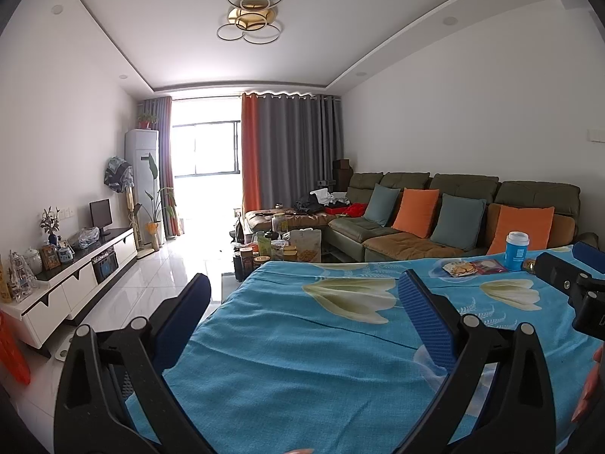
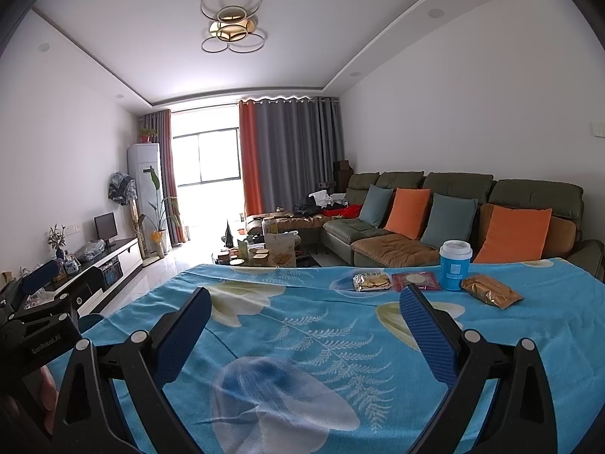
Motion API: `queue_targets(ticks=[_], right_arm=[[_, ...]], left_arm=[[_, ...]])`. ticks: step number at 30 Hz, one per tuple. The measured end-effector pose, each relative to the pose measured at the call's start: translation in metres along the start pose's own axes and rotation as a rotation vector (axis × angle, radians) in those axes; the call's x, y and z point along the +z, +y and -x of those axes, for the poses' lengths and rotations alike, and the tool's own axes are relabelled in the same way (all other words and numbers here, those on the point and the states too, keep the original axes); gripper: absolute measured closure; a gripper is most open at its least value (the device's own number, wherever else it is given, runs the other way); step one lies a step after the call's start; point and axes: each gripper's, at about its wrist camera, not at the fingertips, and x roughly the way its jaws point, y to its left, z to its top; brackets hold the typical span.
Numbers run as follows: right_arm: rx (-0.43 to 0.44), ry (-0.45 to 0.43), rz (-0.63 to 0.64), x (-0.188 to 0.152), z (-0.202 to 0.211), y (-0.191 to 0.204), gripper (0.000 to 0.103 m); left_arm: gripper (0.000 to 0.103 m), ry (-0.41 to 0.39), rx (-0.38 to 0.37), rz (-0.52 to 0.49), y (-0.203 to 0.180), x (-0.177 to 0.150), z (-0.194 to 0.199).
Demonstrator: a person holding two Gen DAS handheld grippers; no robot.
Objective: Collect trash
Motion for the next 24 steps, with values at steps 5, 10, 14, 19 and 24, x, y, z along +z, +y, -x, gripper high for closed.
queue_targets(ticks=[5,10,14,19,24], right_arm=[[0.0,0.001,0.0,0.0001,-0.0013,-0.0006,0.007],[0.0,0.002,0.001,-0.0004,-0.0013,-0.0009,0.007],[-0.001,0.001,0.001,-0.0005,-0.0013,-0.001,0.007],[-0.001,0.005,0.001,-0.0004,-0.0014,-0.0012,0.007],[-0.001,0.005,0.001,-0.0007,-0.0016,-0.0013,0.007]], left_arm=[[0.006,0.002,0.001,0.001,-0.0002,-0.0003,-0.0005],[0.006,0.001,-0.001,0.002,0.0001,0.0,-0.001],[0.006,0.003,0.0,0.001,0.0,-0.0001,-0.0002],[0.006,0.003,-0.001,0.001,-0.0004,-0.0002,-0.0006],[0.006,0.003,-0.005,0.003,0.0002,-0.0005,-0.0008]])
